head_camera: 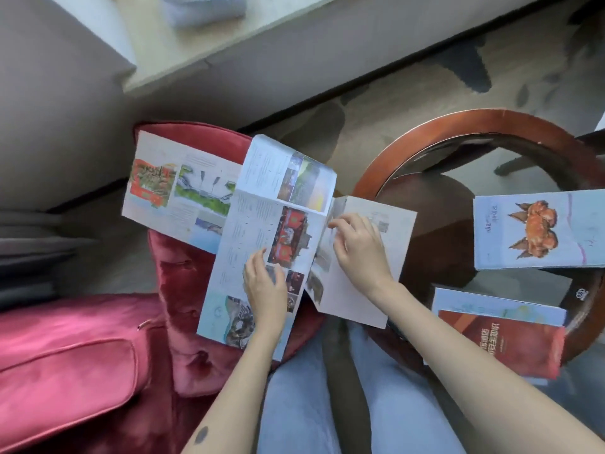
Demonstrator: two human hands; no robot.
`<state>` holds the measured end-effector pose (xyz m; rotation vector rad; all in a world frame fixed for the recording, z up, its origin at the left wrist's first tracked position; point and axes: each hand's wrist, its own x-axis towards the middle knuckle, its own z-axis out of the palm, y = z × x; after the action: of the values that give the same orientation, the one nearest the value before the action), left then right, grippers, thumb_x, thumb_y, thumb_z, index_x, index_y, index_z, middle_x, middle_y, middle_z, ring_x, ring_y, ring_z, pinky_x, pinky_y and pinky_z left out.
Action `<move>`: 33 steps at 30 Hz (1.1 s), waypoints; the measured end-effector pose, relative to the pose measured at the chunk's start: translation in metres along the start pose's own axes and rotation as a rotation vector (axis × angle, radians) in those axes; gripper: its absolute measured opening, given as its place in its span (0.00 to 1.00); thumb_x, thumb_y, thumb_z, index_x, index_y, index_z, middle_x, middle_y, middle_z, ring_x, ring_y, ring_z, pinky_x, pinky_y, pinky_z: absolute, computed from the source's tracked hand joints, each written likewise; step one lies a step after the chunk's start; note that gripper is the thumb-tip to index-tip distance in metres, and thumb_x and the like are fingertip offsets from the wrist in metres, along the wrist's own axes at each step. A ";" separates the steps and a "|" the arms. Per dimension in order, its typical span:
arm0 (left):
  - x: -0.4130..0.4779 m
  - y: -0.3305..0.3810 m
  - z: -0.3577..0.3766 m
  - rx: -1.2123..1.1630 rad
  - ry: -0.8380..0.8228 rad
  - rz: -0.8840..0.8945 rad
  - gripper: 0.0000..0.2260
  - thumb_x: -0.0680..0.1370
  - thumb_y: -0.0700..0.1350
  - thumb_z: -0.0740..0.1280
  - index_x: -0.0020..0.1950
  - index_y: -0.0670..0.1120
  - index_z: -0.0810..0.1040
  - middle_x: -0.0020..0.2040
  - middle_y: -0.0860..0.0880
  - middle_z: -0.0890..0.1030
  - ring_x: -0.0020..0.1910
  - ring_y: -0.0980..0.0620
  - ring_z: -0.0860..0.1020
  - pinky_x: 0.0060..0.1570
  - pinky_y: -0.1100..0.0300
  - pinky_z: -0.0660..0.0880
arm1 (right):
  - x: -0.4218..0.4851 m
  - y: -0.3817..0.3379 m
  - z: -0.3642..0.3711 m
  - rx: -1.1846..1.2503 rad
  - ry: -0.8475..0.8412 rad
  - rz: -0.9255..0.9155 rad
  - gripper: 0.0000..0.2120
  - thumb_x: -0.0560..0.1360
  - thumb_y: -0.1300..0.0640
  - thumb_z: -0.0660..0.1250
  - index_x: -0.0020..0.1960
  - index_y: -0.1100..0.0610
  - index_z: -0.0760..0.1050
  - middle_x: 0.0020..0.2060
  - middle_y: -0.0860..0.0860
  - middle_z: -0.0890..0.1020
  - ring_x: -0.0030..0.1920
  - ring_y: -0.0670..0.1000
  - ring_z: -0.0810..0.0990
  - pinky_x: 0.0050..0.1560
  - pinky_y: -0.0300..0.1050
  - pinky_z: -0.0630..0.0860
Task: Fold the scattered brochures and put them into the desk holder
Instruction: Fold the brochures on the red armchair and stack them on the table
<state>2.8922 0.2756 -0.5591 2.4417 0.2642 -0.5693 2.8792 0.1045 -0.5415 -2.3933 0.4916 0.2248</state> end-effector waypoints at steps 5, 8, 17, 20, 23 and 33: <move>0.049 -0.082 -0.046 0.083 -0.012 -0.125 0.22 0.79 0.40 0.59 0.73 0.41 0.61 0.74 0.42 0.62 0.73 0.44 0.58 0.70 0.52 0.56 | 0.000 -0.034 0.051 0.134 -0.194 0.189 0.16 0.76 0.65 0.57 0.62 0.60 0.72 0.57 0.56 0.75 0.57 0.55 0.73 0.52 0.44 0.67; 0.069 -0.124 -0.062 0.171 -0.122 -0.222 0.25 0.80 0.42 0.58 0.75 0.42 0.55 0.76 0.44 0.57 0.76 0.47 0.51 0.71 0.50 0.53 | 0.002 -0.045 0.079 0.175 -0.361 0.474 0.21 0.76 0.62 0.56 0.68 0.62 0.64 0.59 0.61 0.74 0.58 0.59 0.73 0.55 0.48 0.69; 0.091 -0.148 -0.051 0.153 -0.266 -0.188 0.26 0.80 0.40 0.56 0.76 0.41 0.52 0.77 0.45 0.55 0.77 0.51 0.50 0.71 0.49 0.54 | 0.018 -0.057 0.130 0.526 -0.188 0.996 0.29 0.77 0.59 0.57 0.75 0.60 0.48 0.59 0.56 0.72 0.50 0.55 0.72 0.47 0.47 0.68; 0.087 -0.146 -0.048 0.128 -0.218 -0.151 0.25 0.79 0.40 0.57 0.75 0.41 0.56 0.75 0.44 0.61 0.75 0.49 0.55 0.71 0.51 0.54 | 0.024 -0.059 0.138 0.605 -0.118 1.125 0.32 0.78 0.60 0.57 0.76 0.59 0.43 0.65 0.57 0.69 0.63 0.58 0.70 0.56 0.50 0.69; 0.084 -0.147 -0.051 0.081 -0.193 -0.121 0.23 0.79 0.41 0.59 0.73 0.42 0.60 0.68 0.46 0.70 0.71 0.48 0.62 0.68 0.52 0.57 | 0.024 -0.054 0.144 0.581 -0.048 1.195 0.31 0.78 0.59 0.57 0.75 0.60 0.44 0.71 0.58 0.64 0.56 0.56 0.72 0.49 0.48 0.69; 0.096 -0.140 -0.064 -0.181 -0.391 -0.094 0.06 0.77 0.44 0.65 0.42 0.45 0.78 0.40 0.51 0.79 0.40 0.55 0.73 0.35 0.68 0.65 | 0.019 -0.029 0.147 0.497 -0.062 1.200 0.28 0.78 0.56 0.58 0.74 0.63 0.53 0.71 0.58 0.66 0.66 0.59 0.69 0.59 0.50 0.69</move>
<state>2.9543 0.4309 -0.6297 2.1002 0.2554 -1.0016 2.9032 0.2150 -0.6412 -1.3552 1.6736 0.5960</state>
